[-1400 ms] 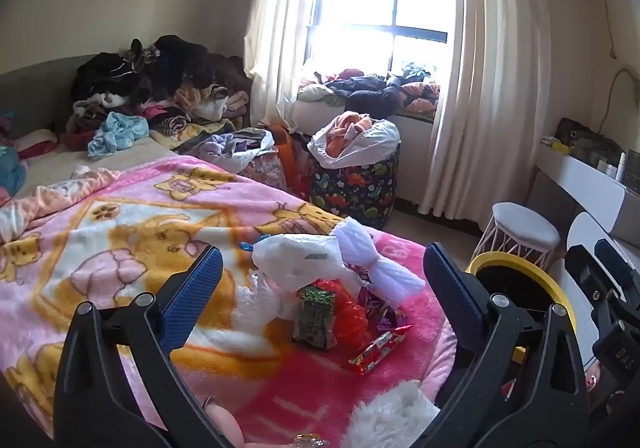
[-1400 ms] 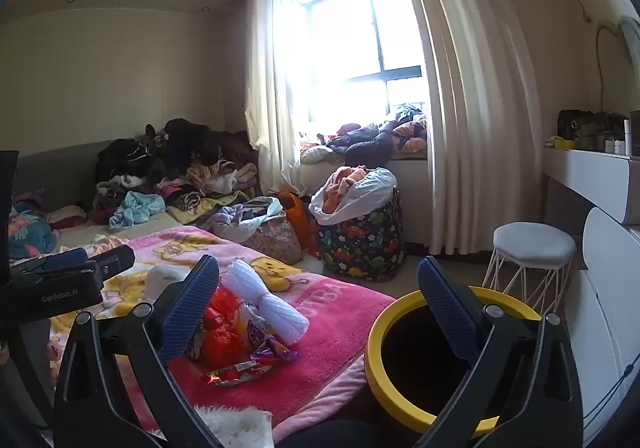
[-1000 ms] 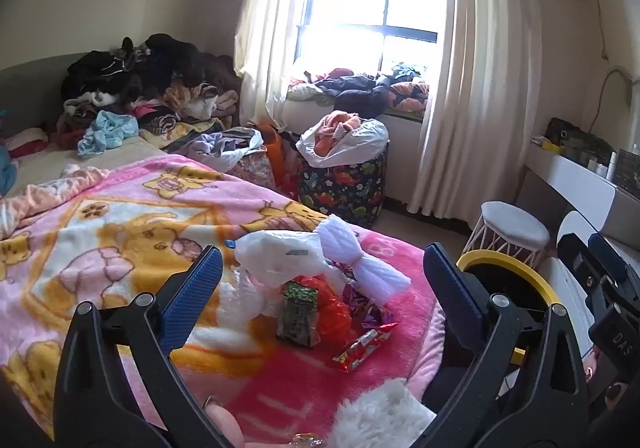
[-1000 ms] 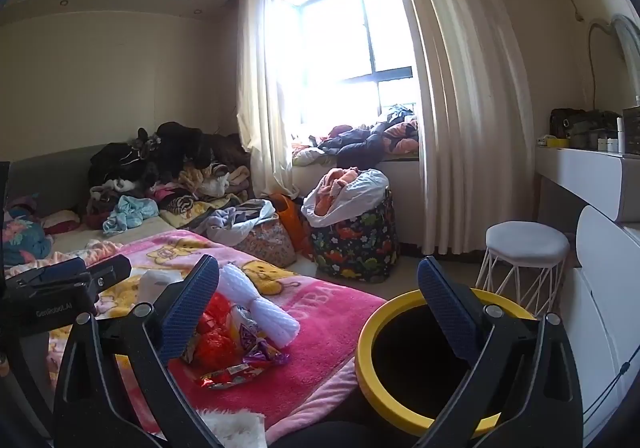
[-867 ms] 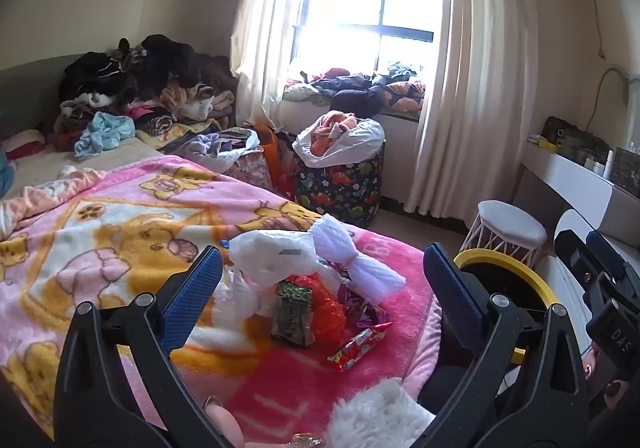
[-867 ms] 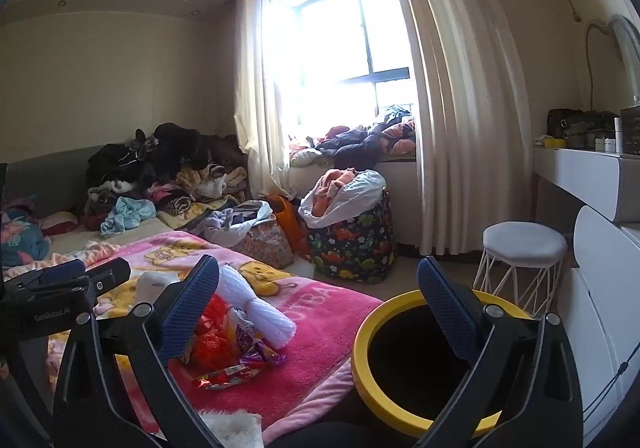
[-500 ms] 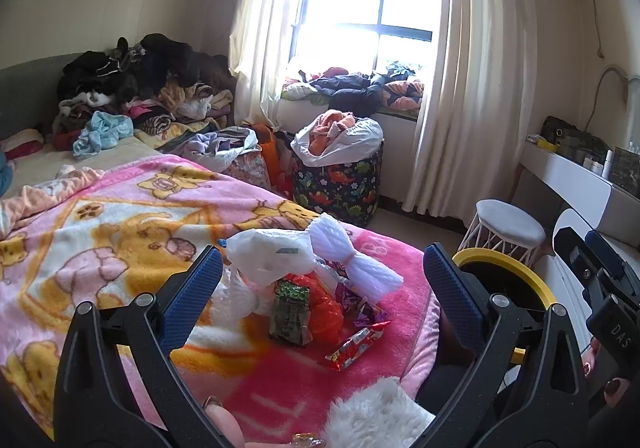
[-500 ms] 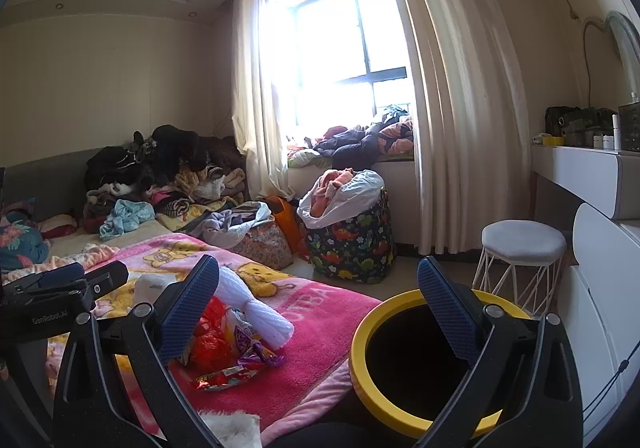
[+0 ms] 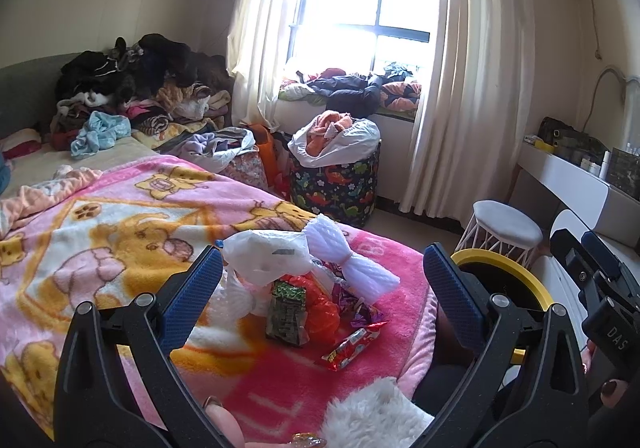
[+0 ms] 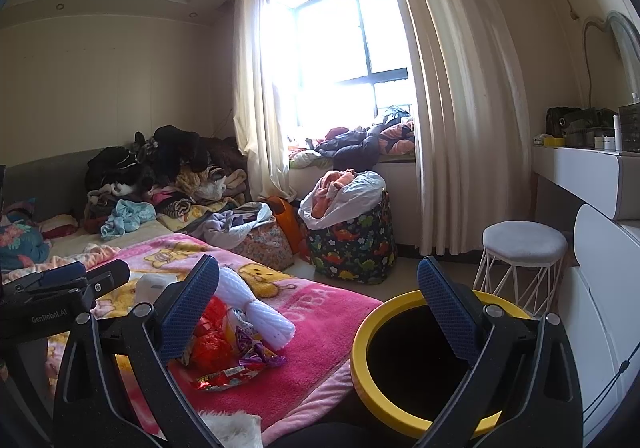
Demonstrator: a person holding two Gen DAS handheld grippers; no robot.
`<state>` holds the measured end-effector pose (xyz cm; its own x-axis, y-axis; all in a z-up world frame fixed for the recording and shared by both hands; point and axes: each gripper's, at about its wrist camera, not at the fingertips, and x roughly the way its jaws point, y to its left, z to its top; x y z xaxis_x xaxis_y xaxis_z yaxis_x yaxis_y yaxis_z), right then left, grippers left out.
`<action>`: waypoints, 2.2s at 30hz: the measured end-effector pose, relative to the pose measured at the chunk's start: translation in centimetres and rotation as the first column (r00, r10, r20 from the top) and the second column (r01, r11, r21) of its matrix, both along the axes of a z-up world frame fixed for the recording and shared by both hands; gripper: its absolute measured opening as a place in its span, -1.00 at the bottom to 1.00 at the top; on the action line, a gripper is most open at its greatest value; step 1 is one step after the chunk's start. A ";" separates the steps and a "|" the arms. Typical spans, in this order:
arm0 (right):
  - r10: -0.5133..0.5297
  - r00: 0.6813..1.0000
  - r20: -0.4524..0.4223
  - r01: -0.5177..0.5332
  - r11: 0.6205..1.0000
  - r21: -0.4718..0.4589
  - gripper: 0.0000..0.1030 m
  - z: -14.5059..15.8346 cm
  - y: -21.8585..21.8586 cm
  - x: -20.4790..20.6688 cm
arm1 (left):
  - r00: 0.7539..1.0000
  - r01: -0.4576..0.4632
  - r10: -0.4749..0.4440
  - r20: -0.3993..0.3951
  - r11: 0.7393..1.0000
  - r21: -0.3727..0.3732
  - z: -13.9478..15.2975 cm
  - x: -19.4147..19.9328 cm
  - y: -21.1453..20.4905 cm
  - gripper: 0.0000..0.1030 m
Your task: Collect trash
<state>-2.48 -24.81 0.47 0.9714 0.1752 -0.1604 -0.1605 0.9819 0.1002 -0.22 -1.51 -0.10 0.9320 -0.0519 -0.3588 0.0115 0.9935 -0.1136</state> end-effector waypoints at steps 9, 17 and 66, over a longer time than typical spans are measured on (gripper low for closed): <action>-0.001 1.000 0.003 0.001 1.000 0.002 0.88 -0.1 0.1 0.0 | 1.000 -0.001 0.001 0.002 1.000 -0.002 0.1 0.0 0.0 0.79; 0.018 1.000 0.016 -0.018 1.000 -0.005 0.88 0.2 0.8 -0.2 | 1.000 -0.002 0.002 0.003 1.000 -0.003 0.2 0.0 -0.2 0.79; 0.211 0.967 -0.144 -0.211 0.977 0.020 0.88 0.3 3.5 9.9 | 0.998 -0.062 0.059 -0.031 0.993 -0.101 1.4 7.0 5.5 0.79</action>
<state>7.42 -21.27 0.79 0.8791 0.3747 -0.2947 -0.3474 0.9269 0.1421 6.80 3.99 1.31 0.9243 -0.0333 -0.3802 -0.0527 0.9755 -0.2135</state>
